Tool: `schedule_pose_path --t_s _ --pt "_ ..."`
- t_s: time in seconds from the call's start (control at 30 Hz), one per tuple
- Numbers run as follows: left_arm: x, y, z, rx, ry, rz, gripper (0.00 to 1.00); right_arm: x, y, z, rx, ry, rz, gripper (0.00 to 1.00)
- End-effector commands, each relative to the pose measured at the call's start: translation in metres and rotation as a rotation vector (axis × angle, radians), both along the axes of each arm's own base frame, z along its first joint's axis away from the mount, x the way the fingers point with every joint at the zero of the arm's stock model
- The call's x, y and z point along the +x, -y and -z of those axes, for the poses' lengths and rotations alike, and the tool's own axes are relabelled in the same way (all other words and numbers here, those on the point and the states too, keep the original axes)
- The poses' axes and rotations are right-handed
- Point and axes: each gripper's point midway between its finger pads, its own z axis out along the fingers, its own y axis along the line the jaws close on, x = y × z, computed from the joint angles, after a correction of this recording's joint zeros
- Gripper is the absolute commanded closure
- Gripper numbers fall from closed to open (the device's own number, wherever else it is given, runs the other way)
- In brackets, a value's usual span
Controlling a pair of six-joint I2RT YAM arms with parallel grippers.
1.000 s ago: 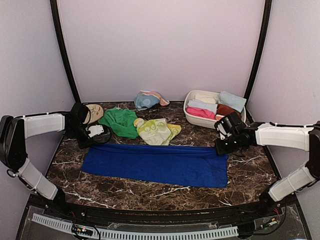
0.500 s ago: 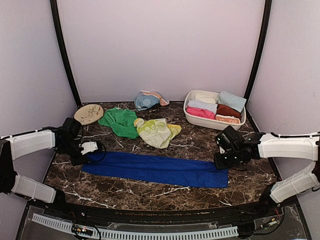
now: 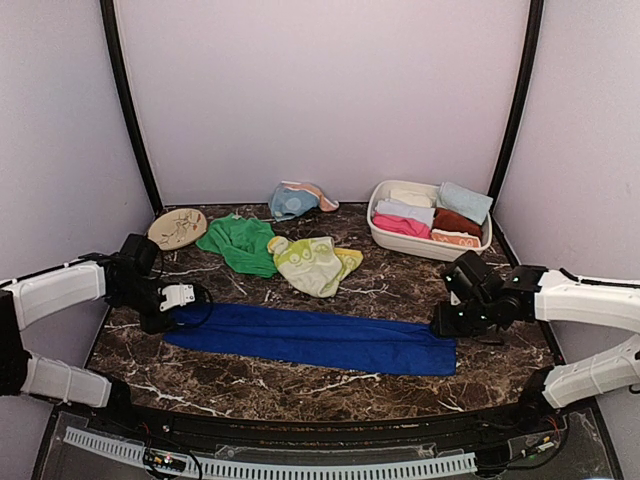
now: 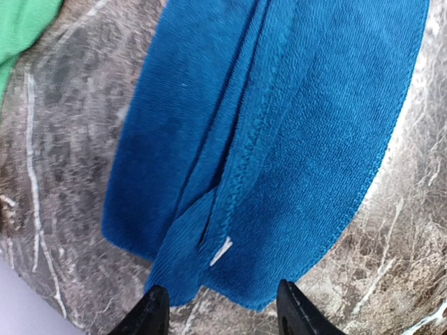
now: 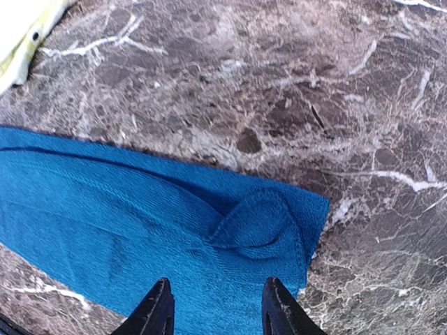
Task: Roll the towels
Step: Fold the towel at the center of the board, then smooth out the towel at the center of the board.
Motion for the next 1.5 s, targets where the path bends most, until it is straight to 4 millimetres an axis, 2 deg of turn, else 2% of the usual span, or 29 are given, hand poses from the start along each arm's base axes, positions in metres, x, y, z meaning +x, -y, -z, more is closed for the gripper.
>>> schedule_pose_path --t_s 0.0,0.2,0.33,0.43,0.53,0.6,0.83,0.97,1.2,1.47 --pt "0.01 0.0 0.012 0.012 -0.044 -0.006 0.49 0.005 0.002 -0.008 -0.013 0.02 0.034 0.56" --pt "0.037 0.004 0.009 0.0 -0.01 -0.041 0.57 0.0 0.012 -0.002 -0.021 0.01 0.078 0.58" --pt "0.042 0.005 0.009 0.002 -0.015 -0.04 0.65 -0.001 0.024 -0.001 -0.012 -0.008 0.138 0.58" --pt "0.041 0.006 0.011 0.003 -0.03 -0.037 0.77 0.002 0.027 -0.002 0.009 -0.014 0.16 0.57" --pt "0.036 0.005 0.015 0.01 -0.067 -0.041 0.94 0.006 0.02 0.001 0.031 -0.021 0.136 0.57" --pt "0.035 0.004 0.015 0.011 -0.08 -0.048 1.0 0.011 0.016 0.003 0.027 -0.028 0.108 0.56" --pt "0.032 0.004 0.008 0.008 -0.069 -0.047 1.0 0.032 -0.01 0.005 0.075 -0.059 0.07 0.56" --pt "0.03 0.003 0.009 0.011 -0.074 -0.05 1.0 0.039 -0.017 0.013 0.09 -0.079 0.099 0.56" --pt "0.029 0.001 0.008 0.022 -0.06 -0.045 1.0 0.039 -0.012 0.029 0.066 -0.101 0.161 0.6" --pt "0.028 0.002 0.004 0.012 -0.046 -0.047 1.0 0.05 -0.02 0.029 0.109 -0.076 0.202 0.72"
